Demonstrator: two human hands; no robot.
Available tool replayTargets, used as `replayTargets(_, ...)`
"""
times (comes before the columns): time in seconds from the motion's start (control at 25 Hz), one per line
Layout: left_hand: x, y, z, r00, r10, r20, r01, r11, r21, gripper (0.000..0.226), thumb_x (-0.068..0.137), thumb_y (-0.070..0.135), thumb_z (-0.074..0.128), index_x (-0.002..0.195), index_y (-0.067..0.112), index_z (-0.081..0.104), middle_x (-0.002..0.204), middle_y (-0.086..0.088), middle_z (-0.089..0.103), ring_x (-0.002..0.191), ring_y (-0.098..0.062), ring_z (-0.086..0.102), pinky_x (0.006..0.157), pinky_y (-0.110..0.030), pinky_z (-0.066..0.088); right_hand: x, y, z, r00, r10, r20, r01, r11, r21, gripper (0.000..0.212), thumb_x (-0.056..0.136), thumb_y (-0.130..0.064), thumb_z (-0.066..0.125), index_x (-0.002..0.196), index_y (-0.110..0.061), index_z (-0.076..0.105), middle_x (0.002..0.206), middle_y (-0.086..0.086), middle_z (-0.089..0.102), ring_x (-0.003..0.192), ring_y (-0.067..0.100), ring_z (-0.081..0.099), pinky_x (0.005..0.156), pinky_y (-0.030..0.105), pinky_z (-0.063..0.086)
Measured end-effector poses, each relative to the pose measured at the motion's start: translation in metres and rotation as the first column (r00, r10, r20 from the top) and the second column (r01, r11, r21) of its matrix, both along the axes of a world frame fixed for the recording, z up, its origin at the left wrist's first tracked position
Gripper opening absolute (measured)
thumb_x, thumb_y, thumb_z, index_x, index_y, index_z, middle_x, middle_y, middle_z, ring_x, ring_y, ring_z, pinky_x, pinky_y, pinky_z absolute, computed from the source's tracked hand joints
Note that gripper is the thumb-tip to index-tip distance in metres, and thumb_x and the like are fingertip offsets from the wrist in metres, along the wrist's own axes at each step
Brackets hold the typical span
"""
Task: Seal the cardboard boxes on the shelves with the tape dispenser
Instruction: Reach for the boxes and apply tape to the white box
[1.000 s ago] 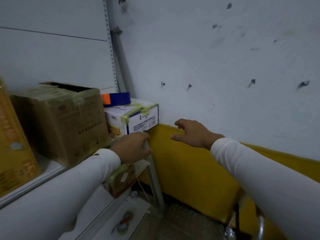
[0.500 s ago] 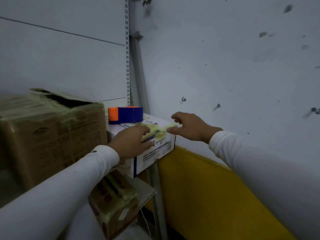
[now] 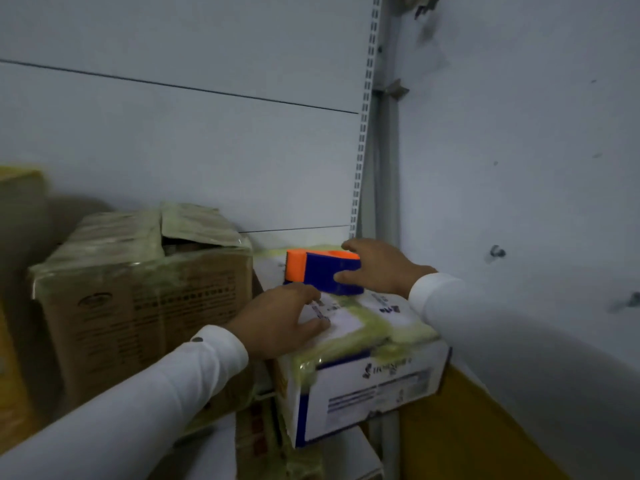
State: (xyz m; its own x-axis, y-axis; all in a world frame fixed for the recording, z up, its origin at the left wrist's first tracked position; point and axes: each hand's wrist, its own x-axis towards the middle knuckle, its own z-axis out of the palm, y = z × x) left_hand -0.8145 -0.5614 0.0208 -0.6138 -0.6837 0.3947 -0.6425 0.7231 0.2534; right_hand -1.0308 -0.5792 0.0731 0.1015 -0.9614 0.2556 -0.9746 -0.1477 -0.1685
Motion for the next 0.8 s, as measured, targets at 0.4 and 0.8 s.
replayTargets(0.4, -0.015, 0.005, -0.01, 0.958, 0.284, 0.026, -0.285, 0.958, 0.038, 0.051, 0.088, 0.048, 0.056, 0.133, 0.026, 0.047, 0.128, 0.007, 0.054, 0.11, -0.01, 0.053, 0.089, -0.023, 0.043, -0.011, -0.083, -0.036, 0.983, 0.165, -0.085, -0.141, 0.962, 0.233, 0.053, 0.068, -0.052, 0.078, 0.105, -0.021, 0.056, 0.094, -0.001, 0.064, 0.086, 0.021, 0.063, 0.068, 0.032, 0.053)
replayTargets(0.8, 0.004, 0.027, -0.001, 0.974, 0.221, 0.042, -0.221, 0.975, -0.002, 0.049, 0.089, 0.047, 0.057, 0.13, 0.022, 0.05, 0.122, 0.003, 0.056, 0.105, -0.01, 0.054, 0.087, -0.024, 0.046, -0.031, -0.013, -0.015, 0.984, 0.063, 0.167, -0.077, 0.994, 0.079, 0.04, 0.076, -0.05, 0.074, 0.09, -0.014, 0.064, 0.085, 0.005, 0.07, 0.076, 0.022, 0.068, 0.067, 0.037, 0.056)
